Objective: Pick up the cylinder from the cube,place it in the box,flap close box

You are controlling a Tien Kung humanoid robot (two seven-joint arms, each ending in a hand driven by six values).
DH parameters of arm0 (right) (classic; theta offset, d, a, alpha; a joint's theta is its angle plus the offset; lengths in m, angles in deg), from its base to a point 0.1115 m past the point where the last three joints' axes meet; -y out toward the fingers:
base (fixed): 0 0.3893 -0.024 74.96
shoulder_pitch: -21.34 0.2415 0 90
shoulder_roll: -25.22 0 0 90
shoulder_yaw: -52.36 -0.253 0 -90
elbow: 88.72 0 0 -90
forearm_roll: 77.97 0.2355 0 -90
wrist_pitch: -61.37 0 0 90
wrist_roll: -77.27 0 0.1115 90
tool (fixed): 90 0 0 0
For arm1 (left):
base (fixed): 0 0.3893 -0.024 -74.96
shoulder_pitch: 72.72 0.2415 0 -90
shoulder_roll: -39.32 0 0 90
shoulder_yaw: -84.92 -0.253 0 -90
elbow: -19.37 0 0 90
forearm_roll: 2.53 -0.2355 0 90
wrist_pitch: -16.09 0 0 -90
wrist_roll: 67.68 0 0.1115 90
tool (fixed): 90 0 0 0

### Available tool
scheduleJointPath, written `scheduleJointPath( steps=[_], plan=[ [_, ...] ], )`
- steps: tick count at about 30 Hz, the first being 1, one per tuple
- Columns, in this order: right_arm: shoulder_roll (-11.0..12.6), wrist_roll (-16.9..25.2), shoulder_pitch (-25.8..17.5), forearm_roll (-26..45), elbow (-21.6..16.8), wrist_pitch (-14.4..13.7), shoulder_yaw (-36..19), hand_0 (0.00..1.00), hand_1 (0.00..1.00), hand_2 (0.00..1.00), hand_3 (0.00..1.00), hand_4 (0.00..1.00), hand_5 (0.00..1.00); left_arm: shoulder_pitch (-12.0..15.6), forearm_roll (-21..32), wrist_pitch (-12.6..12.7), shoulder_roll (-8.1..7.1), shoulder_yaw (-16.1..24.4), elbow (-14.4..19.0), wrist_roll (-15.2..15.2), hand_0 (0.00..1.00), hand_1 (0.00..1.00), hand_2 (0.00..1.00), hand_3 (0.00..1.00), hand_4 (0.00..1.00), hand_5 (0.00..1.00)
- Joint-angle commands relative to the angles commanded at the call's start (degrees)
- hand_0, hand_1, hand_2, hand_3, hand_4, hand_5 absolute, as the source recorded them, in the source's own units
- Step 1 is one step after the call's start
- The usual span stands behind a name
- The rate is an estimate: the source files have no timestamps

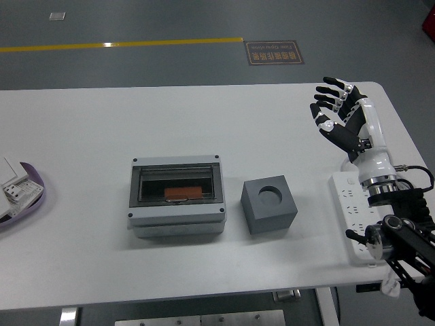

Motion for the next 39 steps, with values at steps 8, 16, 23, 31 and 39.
scheduleJointPath(
  steps=[8,16,23,31,39],
  plan=[
    [0.31,-0.12,-0.22,-0.54,0.15,-0.34,-0.96,0.682,0.657,0.670,0.691,0.659,0.063,-0.79,-1.26,0.00,-0.65,0.96,0.11,-0.12,0.513,0.566,0.562,0.608,0.719,0.189],
    [0.29,-0.24,-0.26,-1.00,0.19,-0.44,-1.50,0.679,0.654,0.671,0.688,0.653,0.060,-0.82,-0.53,0.01,-1.13,-0.17,0.05,-0.06,0.513,0.566,0.563,0.608,0.719,0.188],
    [0.17,-0.07,-0.36,-0.76,0.48,-0.50,-1.80,0.677,0.654,0.667,0.685,0.647,0.059,-1.03,-0.66,0.01,-1.53,-0.45,0.10,-0.06,0.513,0.567,0.563,0.609,0.719,0.189],
    [0.19,0.06,-0.69,-0.61,0.61,-0.61,-2.10,0.679,0.654,0.665,0.680,0.641,0.064,-0.93,-0.40,0.04,-1.69,-0.93,0.10,-0.02,0.513,0.568,0.563,0.609,0.720,0.190],
    [0.13,0.14,-1.06,-0.88,0.60,-0.60,-2.58,0.680,0.652,0.655,0.671,0.630,0.068,-0.65,-0.39,0.03,-1.51,-0.95,0.12,-0.01,0.514,0.566,0.563,0.609,0.720,0.190]
  ],
)
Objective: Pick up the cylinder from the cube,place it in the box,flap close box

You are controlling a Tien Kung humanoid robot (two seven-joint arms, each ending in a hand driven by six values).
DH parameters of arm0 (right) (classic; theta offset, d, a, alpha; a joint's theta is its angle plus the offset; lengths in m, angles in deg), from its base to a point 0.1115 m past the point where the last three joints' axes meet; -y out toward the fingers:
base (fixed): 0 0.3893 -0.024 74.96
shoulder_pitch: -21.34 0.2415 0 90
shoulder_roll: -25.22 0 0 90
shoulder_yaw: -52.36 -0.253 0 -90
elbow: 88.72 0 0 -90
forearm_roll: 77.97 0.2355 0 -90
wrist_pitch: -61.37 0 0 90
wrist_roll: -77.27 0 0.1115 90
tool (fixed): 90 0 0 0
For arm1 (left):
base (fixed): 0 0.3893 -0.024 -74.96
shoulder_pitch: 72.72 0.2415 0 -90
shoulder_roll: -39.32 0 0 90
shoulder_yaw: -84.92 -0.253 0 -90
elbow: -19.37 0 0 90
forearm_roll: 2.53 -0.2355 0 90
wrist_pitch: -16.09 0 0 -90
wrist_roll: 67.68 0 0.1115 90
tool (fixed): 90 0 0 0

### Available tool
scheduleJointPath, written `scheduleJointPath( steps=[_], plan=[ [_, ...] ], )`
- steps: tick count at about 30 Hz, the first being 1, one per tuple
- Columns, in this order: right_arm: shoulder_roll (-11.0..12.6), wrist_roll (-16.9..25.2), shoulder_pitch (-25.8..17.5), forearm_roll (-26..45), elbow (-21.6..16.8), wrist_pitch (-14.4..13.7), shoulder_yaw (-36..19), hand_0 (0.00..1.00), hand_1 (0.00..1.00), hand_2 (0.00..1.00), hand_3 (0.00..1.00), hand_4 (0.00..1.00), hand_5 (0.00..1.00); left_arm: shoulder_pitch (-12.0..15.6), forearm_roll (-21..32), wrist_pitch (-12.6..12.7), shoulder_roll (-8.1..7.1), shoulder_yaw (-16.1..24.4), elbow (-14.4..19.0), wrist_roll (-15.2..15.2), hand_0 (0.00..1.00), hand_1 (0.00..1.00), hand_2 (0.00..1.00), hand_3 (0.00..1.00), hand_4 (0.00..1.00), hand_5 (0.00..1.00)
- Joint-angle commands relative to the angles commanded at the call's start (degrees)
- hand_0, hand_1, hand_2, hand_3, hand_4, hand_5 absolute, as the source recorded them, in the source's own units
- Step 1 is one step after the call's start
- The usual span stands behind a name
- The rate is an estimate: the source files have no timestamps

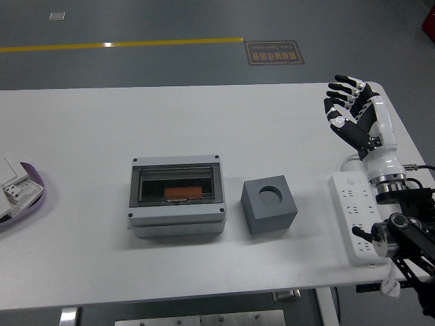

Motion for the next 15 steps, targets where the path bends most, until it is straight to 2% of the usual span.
scheduleJointPath(
  steps=[15],
  plan=[
    [-0.36,0.26,-0.21,0.20,0.16,0.14,-0.06,0.679,0.648,0.651,0.669,0.629,0.069,0.29,0.62,0.00,0.46,-0.15,-0.08,-0.02,0.514,0.566,0.565,0.609,0.720,0.191]
  ],
)
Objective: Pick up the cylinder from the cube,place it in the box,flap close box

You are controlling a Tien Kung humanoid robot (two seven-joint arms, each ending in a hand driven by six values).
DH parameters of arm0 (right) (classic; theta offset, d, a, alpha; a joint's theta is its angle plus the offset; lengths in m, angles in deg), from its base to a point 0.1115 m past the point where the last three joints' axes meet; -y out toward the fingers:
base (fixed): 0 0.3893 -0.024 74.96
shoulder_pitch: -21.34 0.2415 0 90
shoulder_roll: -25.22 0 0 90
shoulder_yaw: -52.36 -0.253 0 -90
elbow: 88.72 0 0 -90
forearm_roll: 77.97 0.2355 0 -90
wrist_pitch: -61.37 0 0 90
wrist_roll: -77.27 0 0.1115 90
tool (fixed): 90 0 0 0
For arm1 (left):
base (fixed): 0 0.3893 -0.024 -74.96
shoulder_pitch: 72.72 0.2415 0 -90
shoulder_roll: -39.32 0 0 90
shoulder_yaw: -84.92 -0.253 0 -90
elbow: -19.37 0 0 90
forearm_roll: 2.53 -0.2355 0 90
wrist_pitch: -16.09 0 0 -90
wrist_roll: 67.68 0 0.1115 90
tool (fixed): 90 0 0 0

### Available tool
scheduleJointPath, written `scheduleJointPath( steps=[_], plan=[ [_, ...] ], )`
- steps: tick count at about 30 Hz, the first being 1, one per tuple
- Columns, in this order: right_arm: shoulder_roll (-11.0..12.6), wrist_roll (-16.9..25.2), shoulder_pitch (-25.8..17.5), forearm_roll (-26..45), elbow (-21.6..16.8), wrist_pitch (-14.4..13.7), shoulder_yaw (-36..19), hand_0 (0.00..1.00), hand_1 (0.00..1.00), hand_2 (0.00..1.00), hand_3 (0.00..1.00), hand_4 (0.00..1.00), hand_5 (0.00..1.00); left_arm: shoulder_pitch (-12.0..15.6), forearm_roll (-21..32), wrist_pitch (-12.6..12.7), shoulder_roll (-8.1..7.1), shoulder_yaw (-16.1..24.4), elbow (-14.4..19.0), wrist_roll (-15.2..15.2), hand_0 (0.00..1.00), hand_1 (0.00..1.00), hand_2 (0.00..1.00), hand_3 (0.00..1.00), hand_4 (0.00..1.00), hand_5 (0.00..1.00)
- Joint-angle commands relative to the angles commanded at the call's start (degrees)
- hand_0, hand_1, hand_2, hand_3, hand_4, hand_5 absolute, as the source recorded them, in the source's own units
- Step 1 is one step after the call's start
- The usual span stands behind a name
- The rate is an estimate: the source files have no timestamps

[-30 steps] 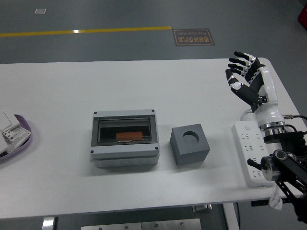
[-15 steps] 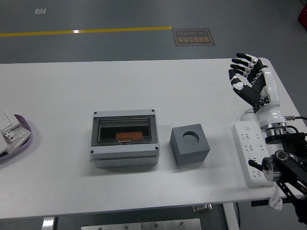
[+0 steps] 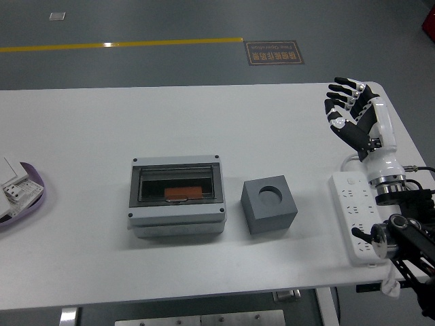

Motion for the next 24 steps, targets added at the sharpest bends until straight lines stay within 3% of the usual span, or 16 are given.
scheduleJointPath(
  steps=[16,24],
  plan=[
    [-0.05,0.48,-0.15,0.41,-0.04,-0.15,-1.10,0.675,0.647,0.646,0.666,0.631,0.073,-0.27,0.11,0.04,0.47,-0.09,-0.03,0.01,0.514,0.565,0.565,0.607,0.721,0.191],
    [0.40,1.59,-1.90,1.54,-0.38,-0.52,-4.57,0.675,0.648,0.647,0.665,0.666,0.117,-2.82,-0.40,0.06,-0.75,-3.39,0.45,0.17,0.514,0.566,0.563,0.609,0.720,0.191]
  ],
)
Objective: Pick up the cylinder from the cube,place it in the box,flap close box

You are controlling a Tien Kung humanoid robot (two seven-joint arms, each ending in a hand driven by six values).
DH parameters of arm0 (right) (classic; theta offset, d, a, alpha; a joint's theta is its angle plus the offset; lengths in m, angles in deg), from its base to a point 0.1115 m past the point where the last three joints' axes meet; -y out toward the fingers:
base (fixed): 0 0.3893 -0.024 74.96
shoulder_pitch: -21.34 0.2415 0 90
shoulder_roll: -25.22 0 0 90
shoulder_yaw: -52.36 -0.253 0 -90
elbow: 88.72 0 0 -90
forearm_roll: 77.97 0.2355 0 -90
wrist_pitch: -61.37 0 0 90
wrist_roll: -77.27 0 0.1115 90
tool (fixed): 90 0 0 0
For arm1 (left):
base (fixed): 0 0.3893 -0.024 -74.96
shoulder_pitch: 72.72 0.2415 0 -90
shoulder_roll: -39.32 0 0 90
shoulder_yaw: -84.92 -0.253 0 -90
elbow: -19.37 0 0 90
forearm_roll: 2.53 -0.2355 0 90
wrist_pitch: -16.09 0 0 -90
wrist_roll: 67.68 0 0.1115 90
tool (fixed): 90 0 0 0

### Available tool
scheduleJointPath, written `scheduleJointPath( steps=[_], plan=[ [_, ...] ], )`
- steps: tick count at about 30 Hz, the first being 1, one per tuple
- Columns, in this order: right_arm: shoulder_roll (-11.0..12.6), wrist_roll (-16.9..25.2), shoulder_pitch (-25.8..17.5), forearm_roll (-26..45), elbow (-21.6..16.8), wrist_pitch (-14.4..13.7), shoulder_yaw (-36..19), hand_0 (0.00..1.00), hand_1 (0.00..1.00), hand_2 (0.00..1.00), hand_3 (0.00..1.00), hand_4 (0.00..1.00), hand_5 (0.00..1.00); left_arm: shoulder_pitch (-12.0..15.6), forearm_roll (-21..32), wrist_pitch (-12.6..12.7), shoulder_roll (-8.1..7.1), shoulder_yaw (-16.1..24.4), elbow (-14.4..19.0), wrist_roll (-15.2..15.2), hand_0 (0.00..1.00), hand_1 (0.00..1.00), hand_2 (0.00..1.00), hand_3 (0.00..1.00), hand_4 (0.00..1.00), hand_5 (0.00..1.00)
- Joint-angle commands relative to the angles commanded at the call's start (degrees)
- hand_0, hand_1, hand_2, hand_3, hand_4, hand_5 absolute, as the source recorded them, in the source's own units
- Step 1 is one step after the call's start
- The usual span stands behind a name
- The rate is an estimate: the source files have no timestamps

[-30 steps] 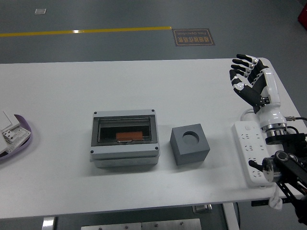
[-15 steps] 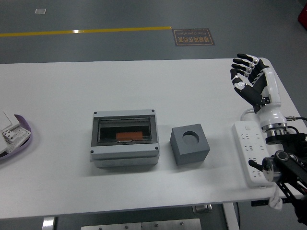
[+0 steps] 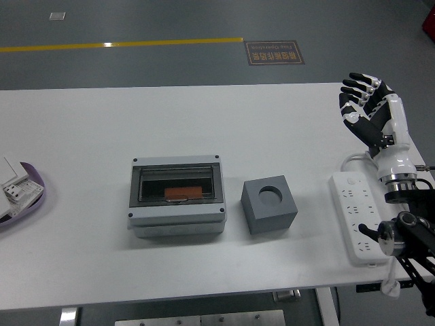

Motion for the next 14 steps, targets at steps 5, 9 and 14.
scheduleJointPath(
  steps=[5,9,14],
  plan=[
    [-0.02,1.99,-3.07,2.30,-0.48,0.33,-4.25,0.674,0.645,0.646,0.663,0.633,0.076,-3.71,-6.49,-0.60,-1.93,3.41,0.53,2.63,0.514,0.566,0.563,0.608,0.720,0.191],
    [-0.82,3.64,-6.06,4.09,-0.83,0.57,-7.40,0.660,0.636,0.637,0.657,0.633,0.077,-6.03,-12.65,-1.52,-3.34,7.60,0.89,4.98,0.514,0.566,0.563,0.607,0.720,0.191],
    [-1.94,4.61,-8.59,5.01,-0.88,0.48,-10.42,0.660,0.636,0.637,0.657,0.633,0.077,-7.71,-19.77,-2.11,-4.28,10.08,1.10,6.14,0.514,0.566,0.563,0.607,0.720,0.191]
  ],
)
